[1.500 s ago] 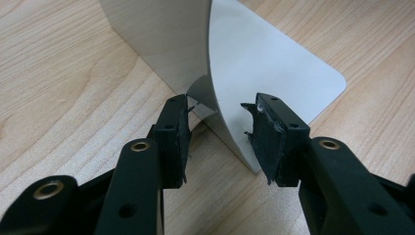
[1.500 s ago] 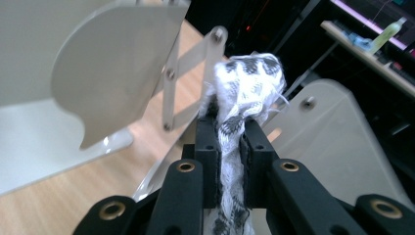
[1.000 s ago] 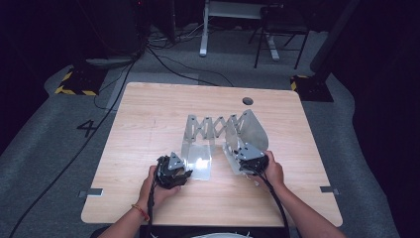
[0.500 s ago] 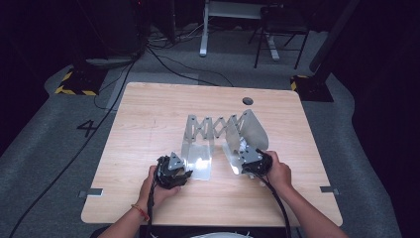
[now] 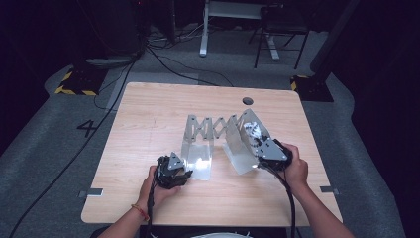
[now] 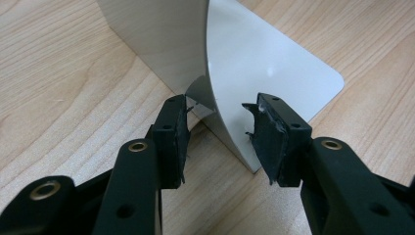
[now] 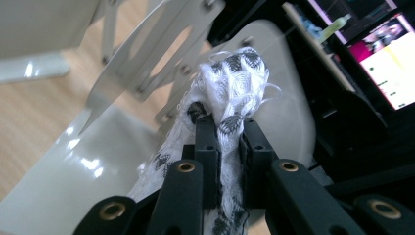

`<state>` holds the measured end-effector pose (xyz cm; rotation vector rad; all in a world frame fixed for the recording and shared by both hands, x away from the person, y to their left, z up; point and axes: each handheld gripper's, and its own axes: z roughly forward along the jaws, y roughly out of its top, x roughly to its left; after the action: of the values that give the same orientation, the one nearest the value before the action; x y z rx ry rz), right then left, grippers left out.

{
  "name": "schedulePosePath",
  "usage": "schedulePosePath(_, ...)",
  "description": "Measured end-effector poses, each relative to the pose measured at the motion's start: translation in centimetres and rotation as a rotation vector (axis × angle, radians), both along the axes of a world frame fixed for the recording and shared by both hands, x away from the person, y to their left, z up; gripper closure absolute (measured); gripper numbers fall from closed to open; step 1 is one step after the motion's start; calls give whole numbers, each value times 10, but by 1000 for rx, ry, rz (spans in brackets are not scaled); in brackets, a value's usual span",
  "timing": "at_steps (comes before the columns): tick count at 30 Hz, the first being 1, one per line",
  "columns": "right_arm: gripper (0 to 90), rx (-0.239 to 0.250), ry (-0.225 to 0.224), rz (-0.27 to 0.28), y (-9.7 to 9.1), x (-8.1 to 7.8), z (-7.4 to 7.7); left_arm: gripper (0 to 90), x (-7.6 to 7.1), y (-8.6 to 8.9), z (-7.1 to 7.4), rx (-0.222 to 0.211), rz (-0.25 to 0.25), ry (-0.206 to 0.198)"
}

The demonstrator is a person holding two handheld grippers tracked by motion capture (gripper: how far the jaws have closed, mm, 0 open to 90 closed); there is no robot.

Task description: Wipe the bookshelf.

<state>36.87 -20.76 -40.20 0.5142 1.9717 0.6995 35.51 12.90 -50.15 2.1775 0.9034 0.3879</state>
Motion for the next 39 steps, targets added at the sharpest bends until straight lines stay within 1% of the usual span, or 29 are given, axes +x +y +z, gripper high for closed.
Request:
schedulePosePath(1,816,18,-14,-3,-2,-1,6,570,0,0,0,-1,0,0)
schedulePosePath(3,816,37,-42,-9,-5,-3,13,570,0,0,0,-1,-1,2)
schedulePosePath(5,816,67,-56,-7,-8,-6,20,570,0,0,0,-2,-1,3)
schedulePosePath(7,816,83,-66,-6,-10,-8,25,570,0,0,0,-2,-1,3)
schedulePosePath(9,816,88,-90,-9,-12,-11,30,570,0,0,0,-2,-2,4)
schedulePosePath(11,816,105,-99,-10,-15,-13,35,570,0,0,0,-2,-1,4)
schedulePosePath(13,816,120,-98,-12,-17,-14,37,570,0,0,0,-2,-1,3)
schedulePosePath(16,816,110,-89,-4,-16,-14,34,570,0,0,0,-2,-1,3)
schedulePosePath(18,816,83,-69,8,-12,-13,27,570,0,0,0,-3,-2,5)
schedulePosePath(20,816,49,-46,54,-7,-12,19,570,0,0,0,-3,-2,6)
schedulePosePath(21,816,34,-32,59,-4,-11,14,570,0,0,0,-3,-2,6)
schedulePosePath(22,816,26,-19,68,-2,-10,10,570,1,0,0,-3,-3,7)
schedulePosePath(24,816,26,38,92,5,-7,-2,570,1,0,0,-6,-1,8)
schedulePosePath(26,816,3,64,103,12,-3,-13,570,0,0,0,-3,-2,6)
schedulePosePath(28,816,-5,104,115,19,2,-23,569,0,0,0,-1,-2,4)
schedulePosePath(29,816,-10,117,119,22,4,-29,569,0,0,0,-1,-2,4)
schedulePosePath(31,816,-19,148,117,28,10,-39,569,0,0,0,-2,-3,5)
schedulePosePath(33,816,-9,178,109,32,17,-48,569,1,0,0,-3,-3,6)
schedulePosePath(35,816,-11,213,97,35,24,-59,568,0,0,0,-3,-3,5)
schedulePosePath(38,816,-28,245,81,38,32,-71,563,0,0,0,1,0,-1)
schedulePosePath(39,816,-9,269,79,38,34,-74,561,0,0,0,1,-1,-1)
